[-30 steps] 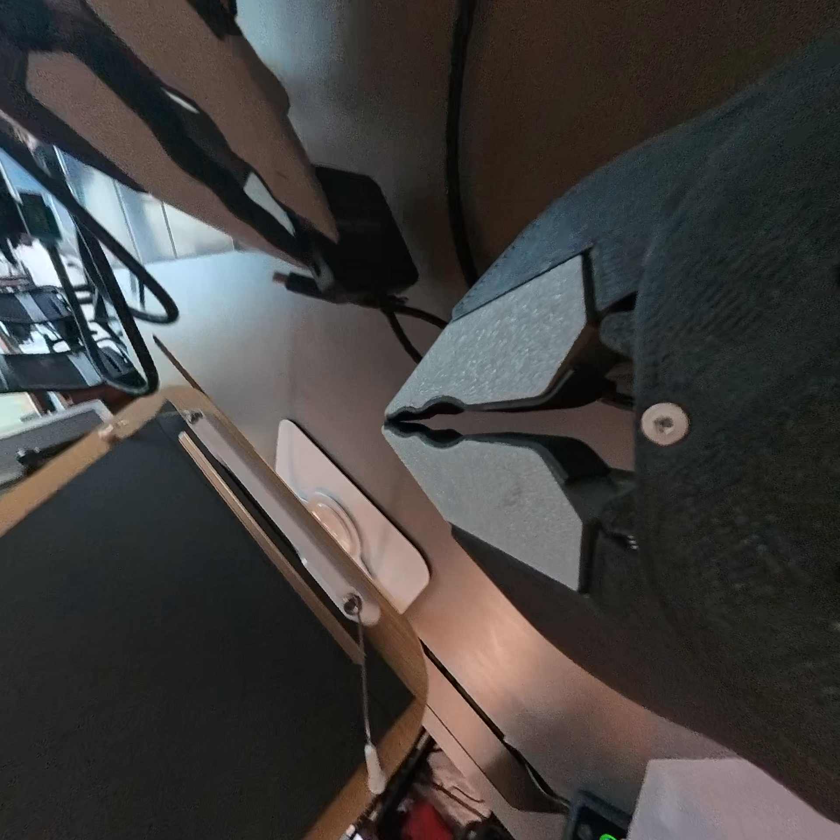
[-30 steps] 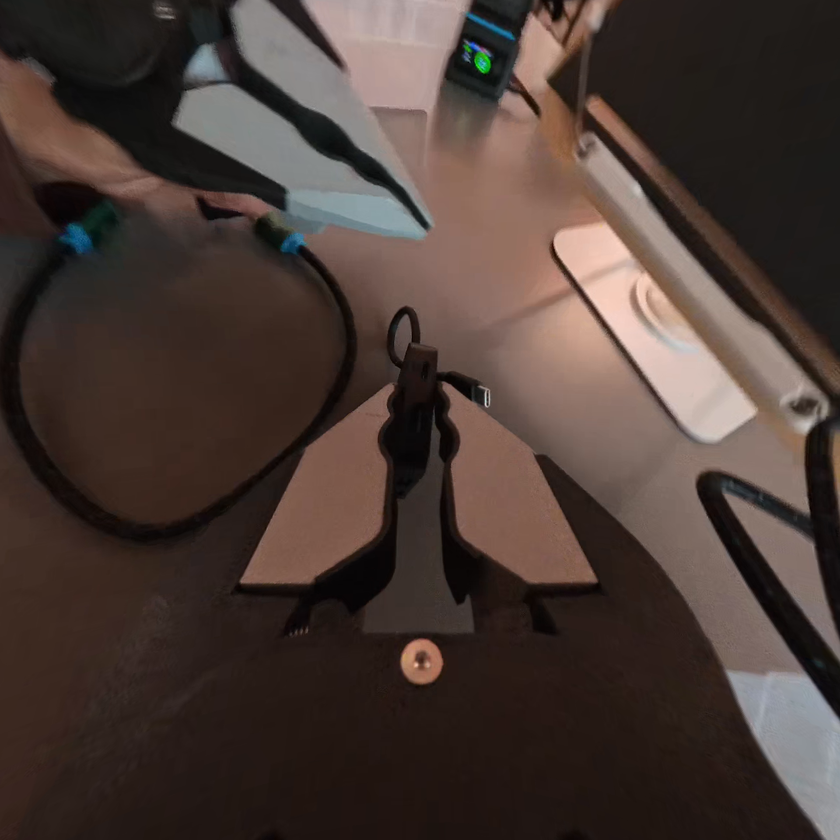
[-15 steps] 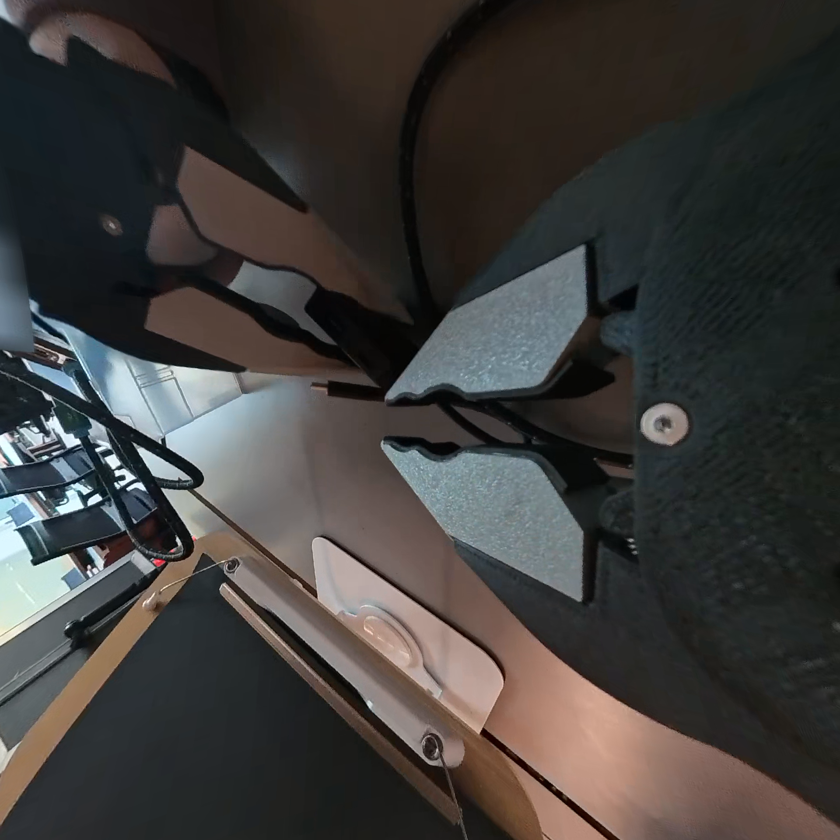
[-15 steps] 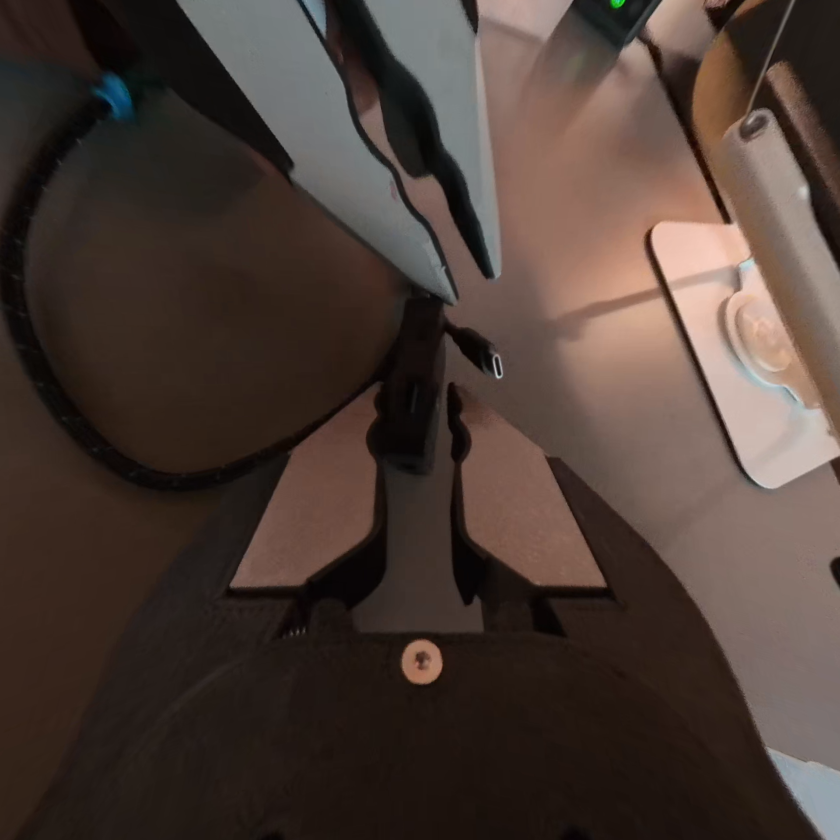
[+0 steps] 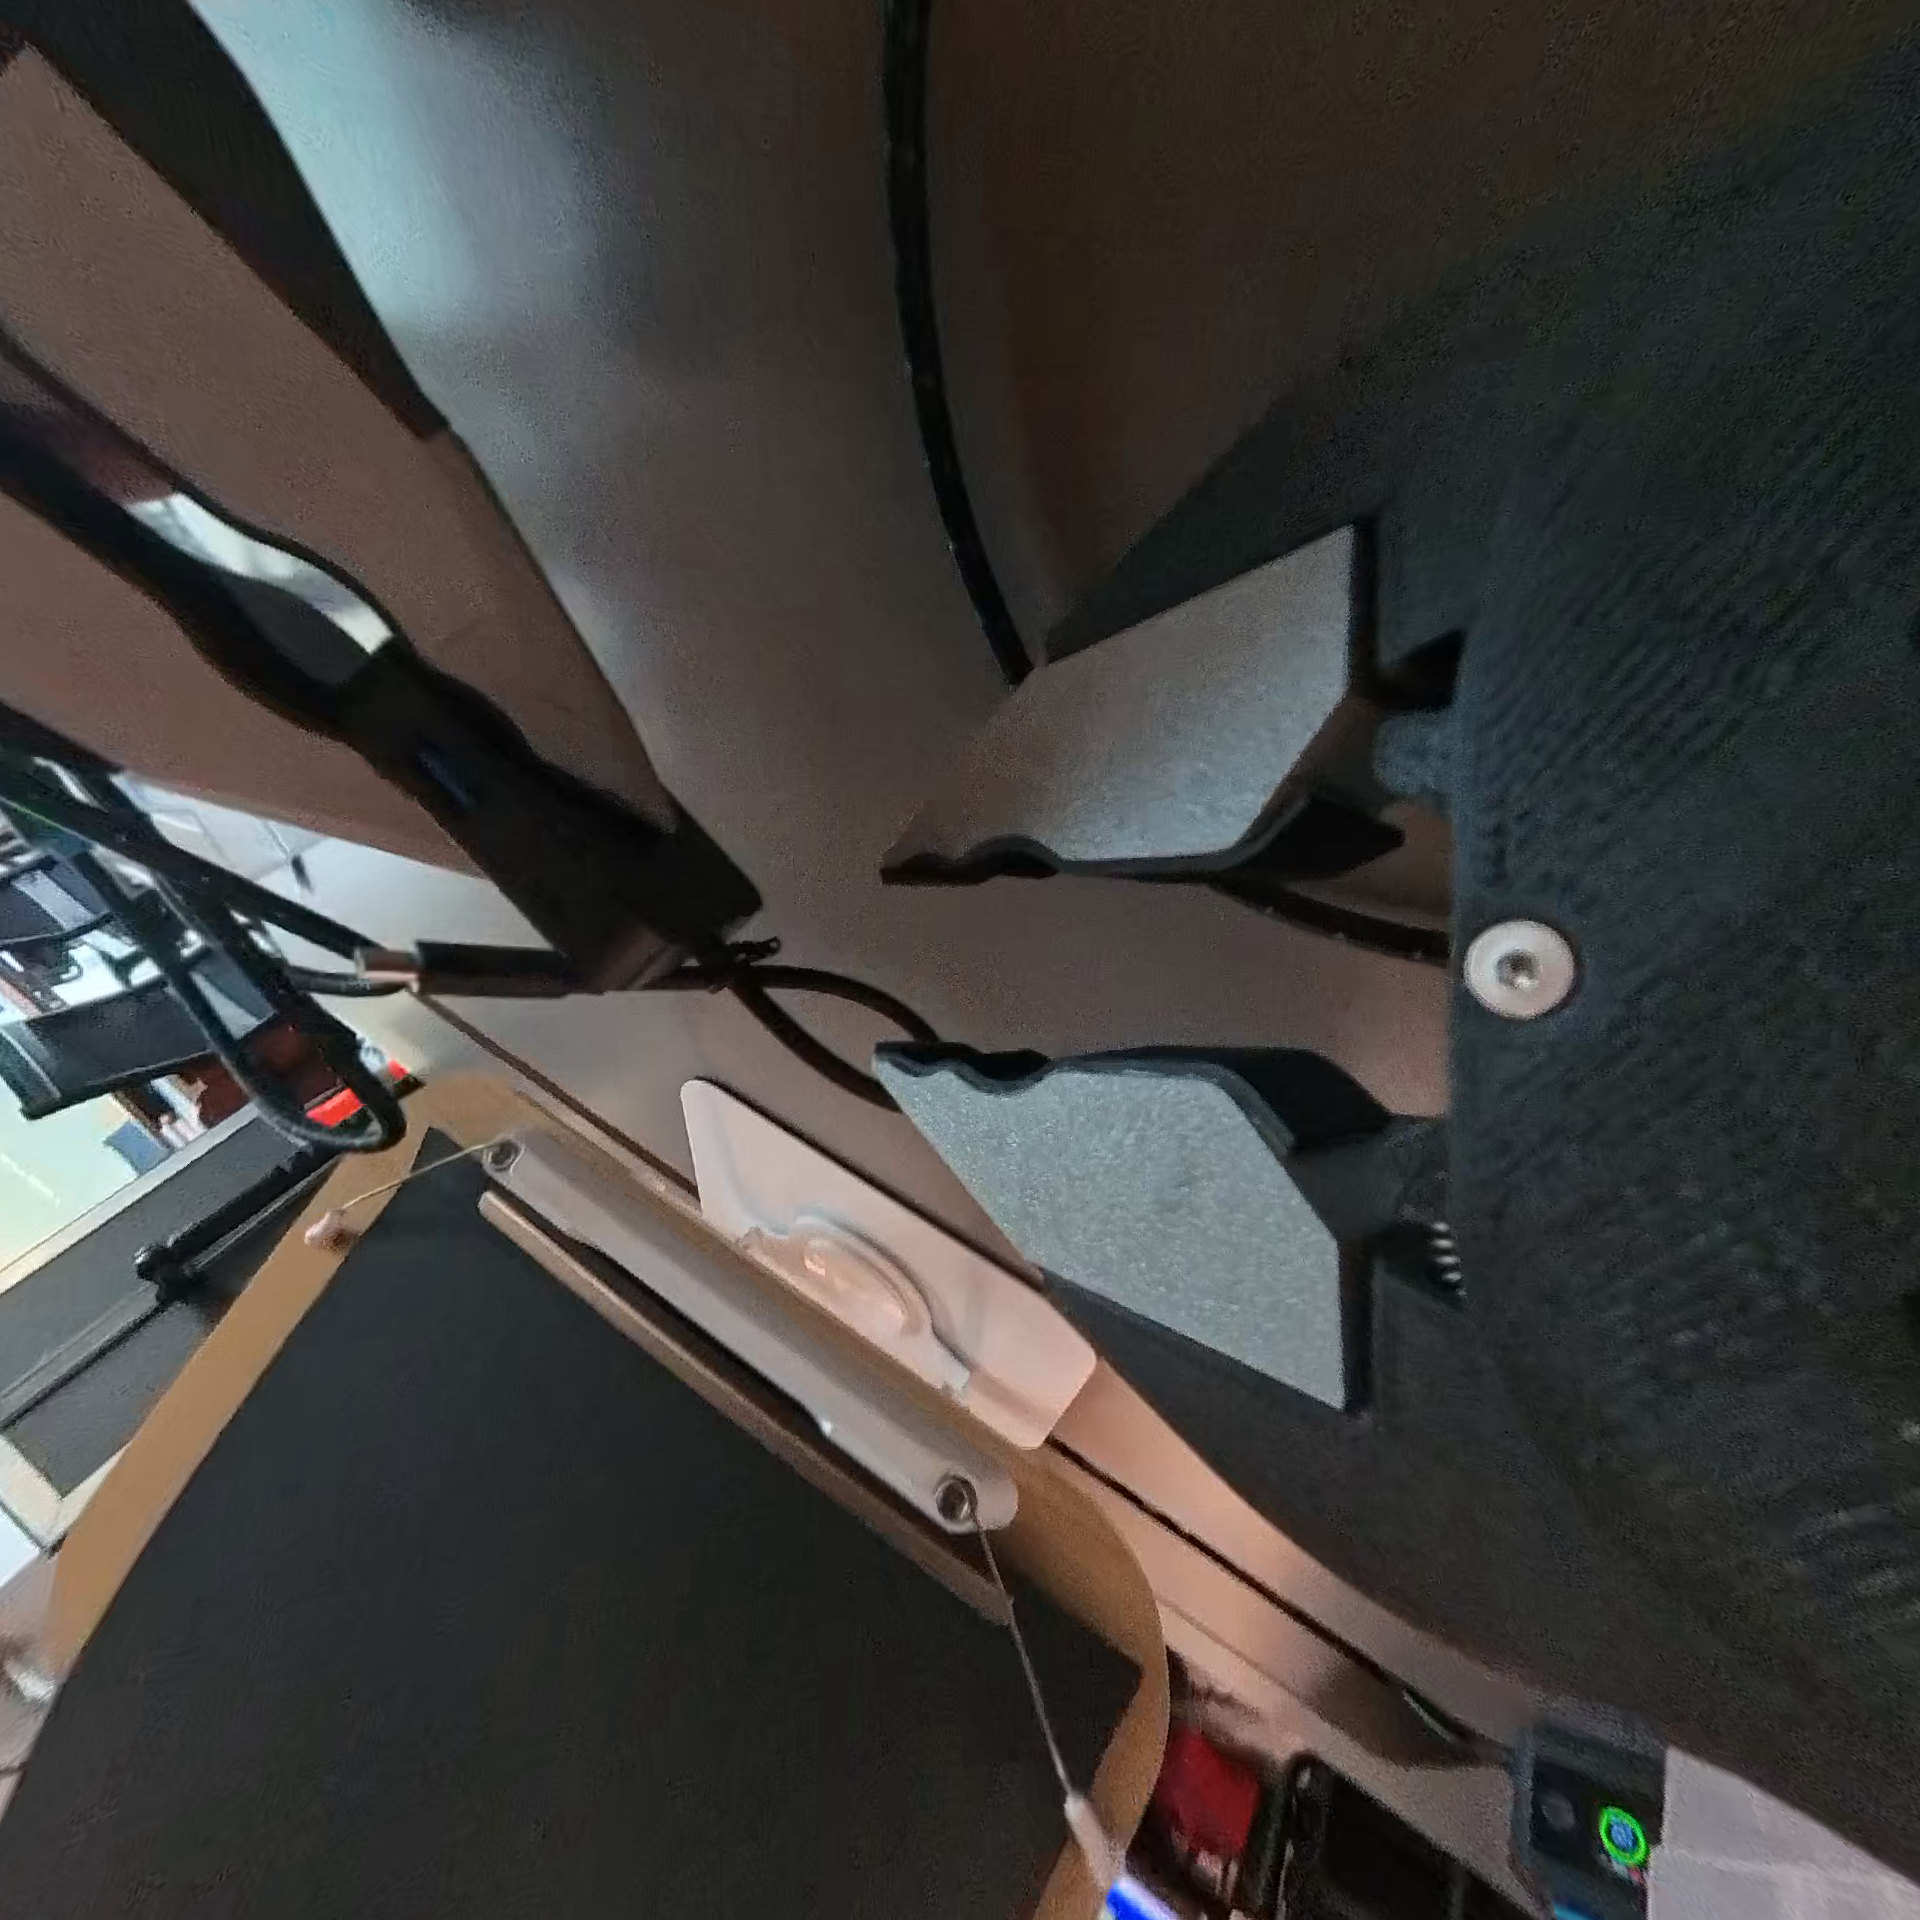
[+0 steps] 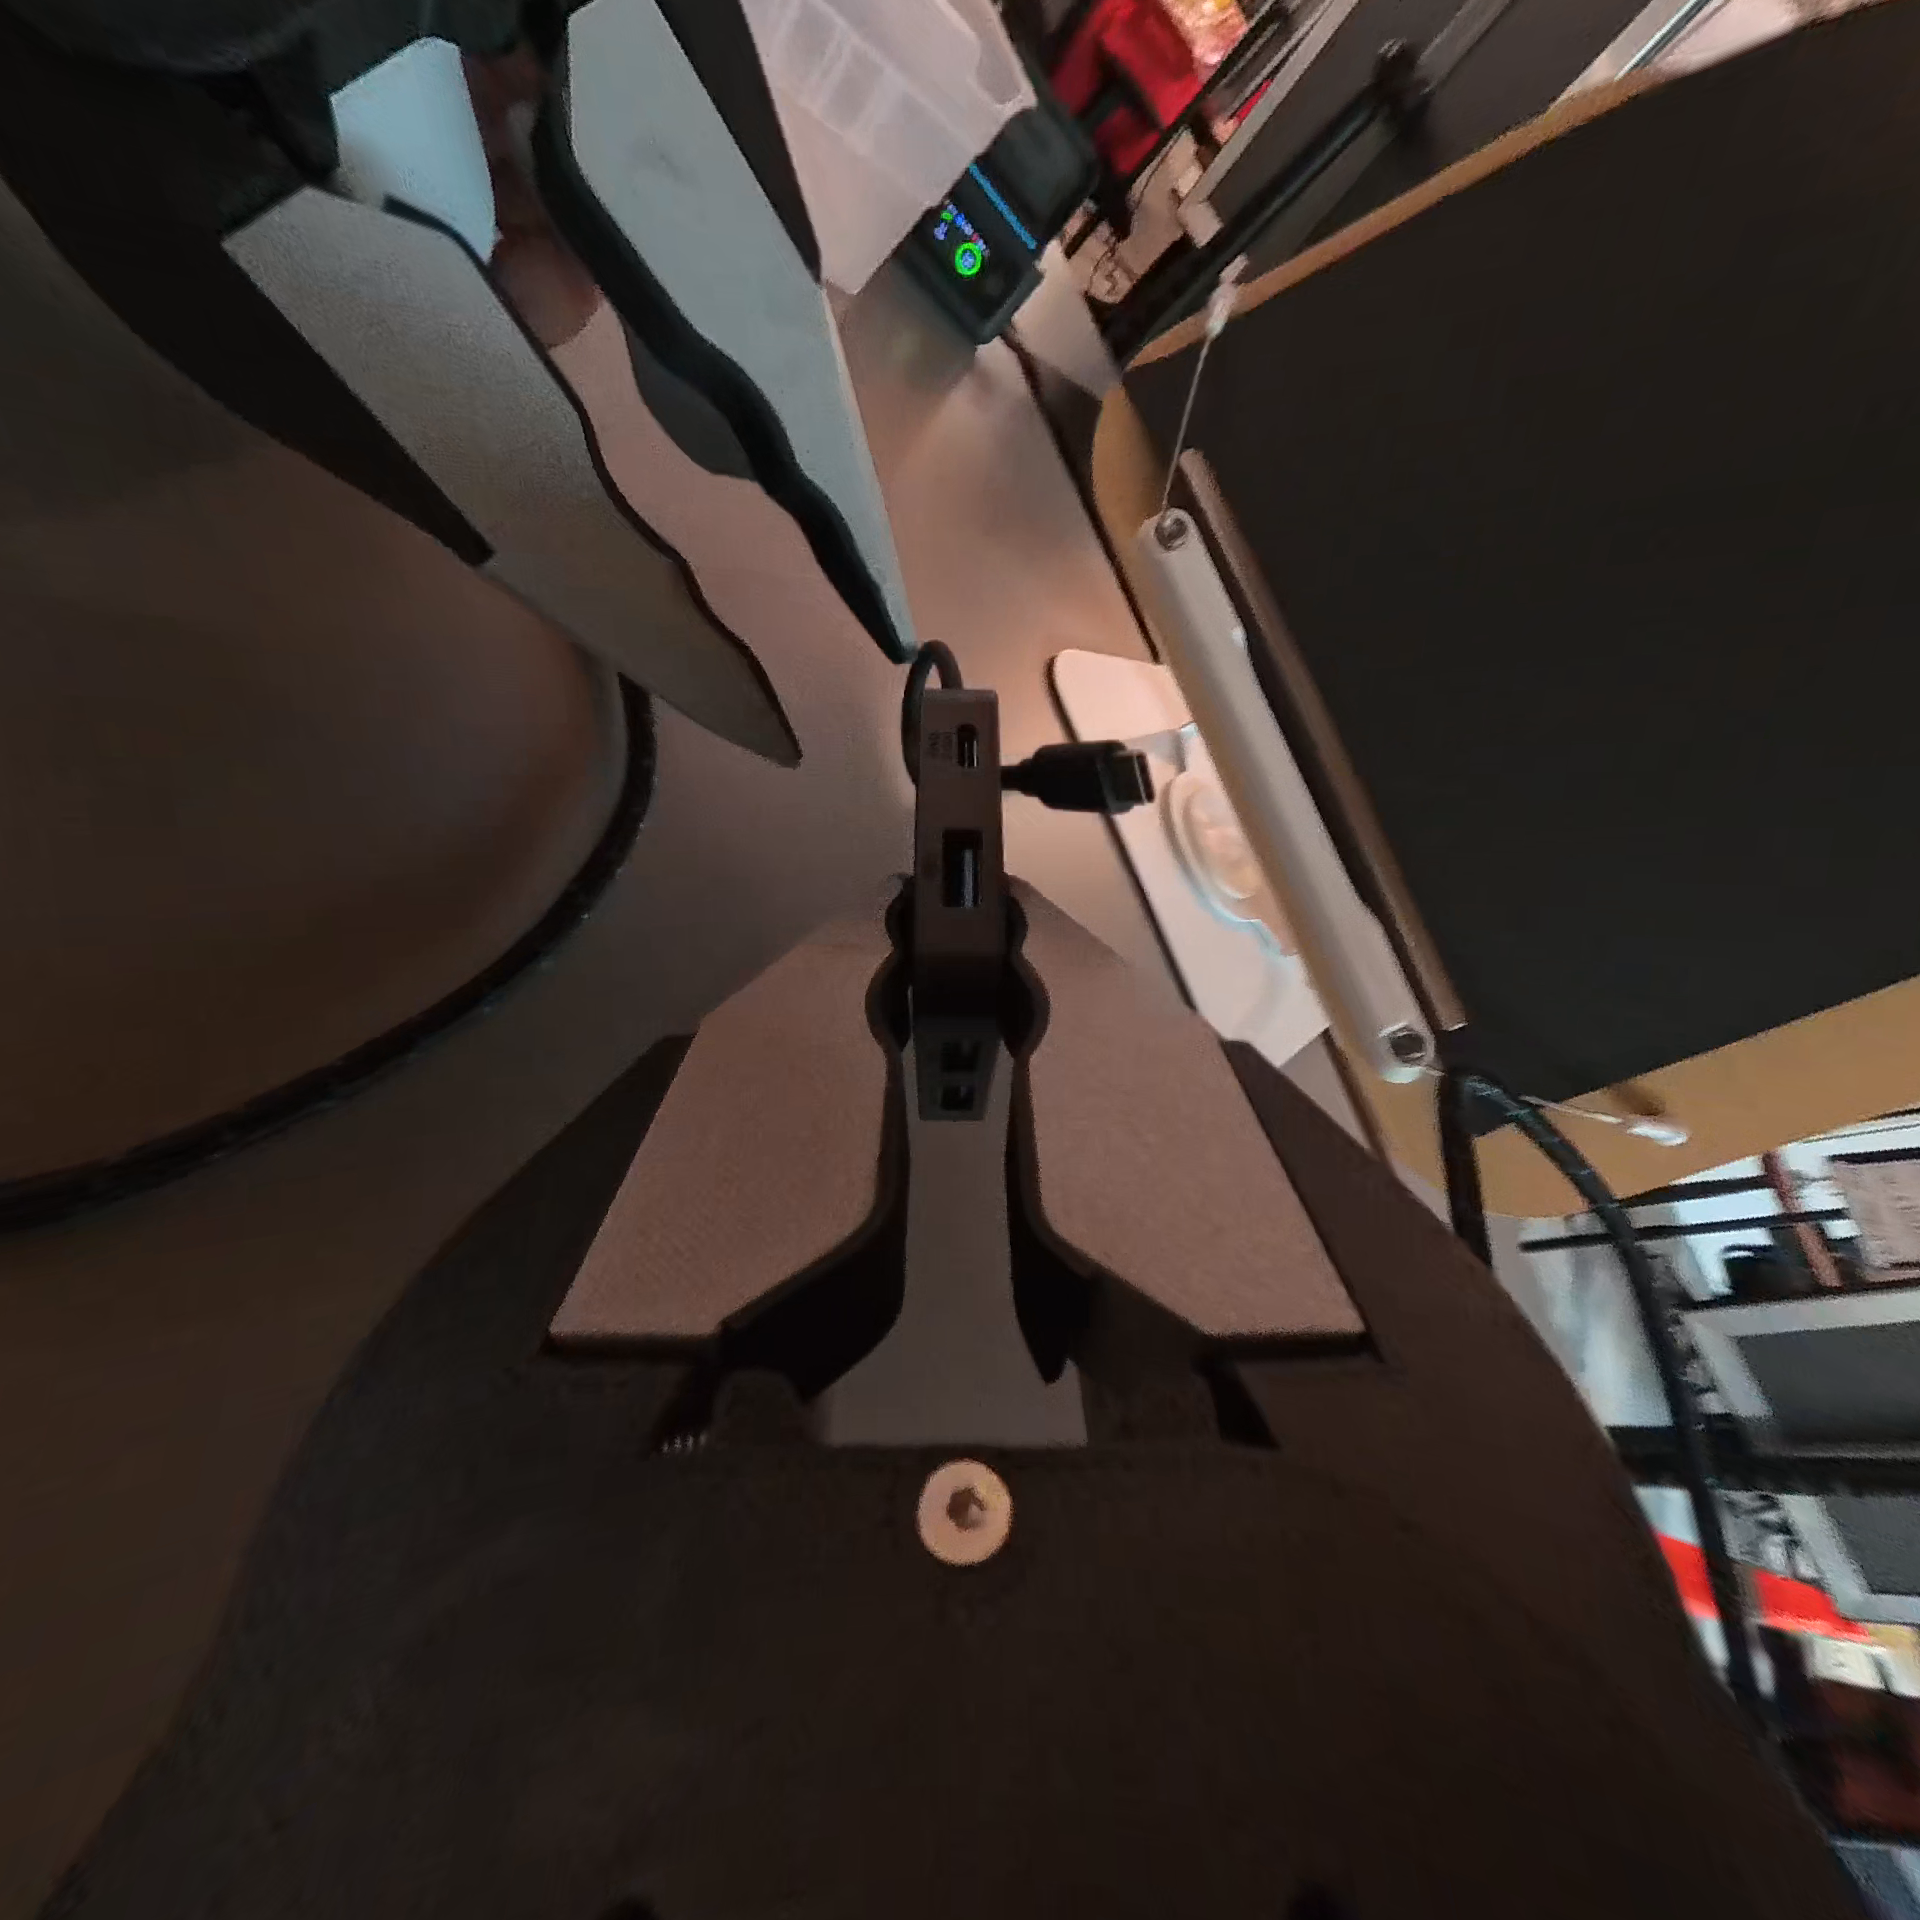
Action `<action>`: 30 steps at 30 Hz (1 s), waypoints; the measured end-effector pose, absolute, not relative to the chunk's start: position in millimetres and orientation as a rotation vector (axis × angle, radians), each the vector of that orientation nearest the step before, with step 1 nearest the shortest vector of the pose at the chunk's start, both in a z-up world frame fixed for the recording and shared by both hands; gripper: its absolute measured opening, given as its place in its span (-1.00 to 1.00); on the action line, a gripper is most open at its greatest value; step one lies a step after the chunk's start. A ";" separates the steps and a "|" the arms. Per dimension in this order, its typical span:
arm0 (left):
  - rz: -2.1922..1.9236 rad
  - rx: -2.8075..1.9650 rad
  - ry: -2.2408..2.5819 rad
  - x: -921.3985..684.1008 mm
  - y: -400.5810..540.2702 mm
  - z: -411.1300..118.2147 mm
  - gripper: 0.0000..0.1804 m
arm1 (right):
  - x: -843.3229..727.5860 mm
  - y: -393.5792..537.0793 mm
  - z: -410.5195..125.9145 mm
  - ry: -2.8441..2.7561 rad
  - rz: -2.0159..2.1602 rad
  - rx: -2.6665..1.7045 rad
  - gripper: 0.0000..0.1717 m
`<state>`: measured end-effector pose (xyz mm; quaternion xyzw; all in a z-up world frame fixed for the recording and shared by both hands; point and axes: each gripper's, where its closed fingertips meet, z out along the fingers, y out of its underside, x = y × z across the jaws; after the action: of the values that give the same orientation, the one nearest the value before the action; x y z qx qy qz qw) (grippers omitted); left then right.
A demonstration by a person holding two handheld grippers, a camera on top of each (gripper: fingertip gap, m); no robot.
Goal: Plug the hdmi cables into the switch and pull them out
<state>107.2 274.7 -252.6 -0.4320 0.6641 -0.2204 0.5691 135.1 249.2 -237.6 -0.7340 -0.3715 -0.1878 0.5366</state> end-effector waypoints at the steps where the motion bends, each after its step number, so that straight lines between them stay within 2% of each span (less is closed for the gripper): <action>1: -0.506 -0.994 1.554 107.5 273.5 -251.3 -0.69 | 134.4 249.3 -235.5 -0.899 -0.473 -1.721 -0.89; 6: -0.519 -0.937 1.507 107.1 267.5 -238.4 -0.74 | 125.4 248.2 -239.8 -0.931 -0.429 -1.717 -0.89; 11: -0.497 -0.903 1.459 103.5 269.1 -228.0 -0.74 | 151.8 253.4 -218.7 -0.571 -0.147 -1.797 -0.88; 16: -0.201 -0.751 1.499 106.2 271.7 -237.2 -0.49 | 160.3 253.2 -209.5 -0.335 0.208 -1.820 -0.89; 18: -0.049 -0.626 1.492 108.3 268.7 -235.6 -0.45 | 150.4 251.5 -208.9 -0.290 0.411 -1.830 -0.89; 24: 0.319 -0.249 1.393 117.9 247.5 -224.6 -0.50 | 119.4 244.6 -206.9 -0.071 1.192 -1.799 -0.88; 30: 0.394 -0.185 1.344 118.7 240.2 -216.0 -0.68 | 91.8 229.0 -222.3 -0.136 1.435 -1.900 -0.87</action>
<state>118.7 240.2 -216.0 -0.0848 0.6175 0.1809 0.7608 91.8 229.0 -222.3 -0.7403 -0.0531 0.5591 0.3696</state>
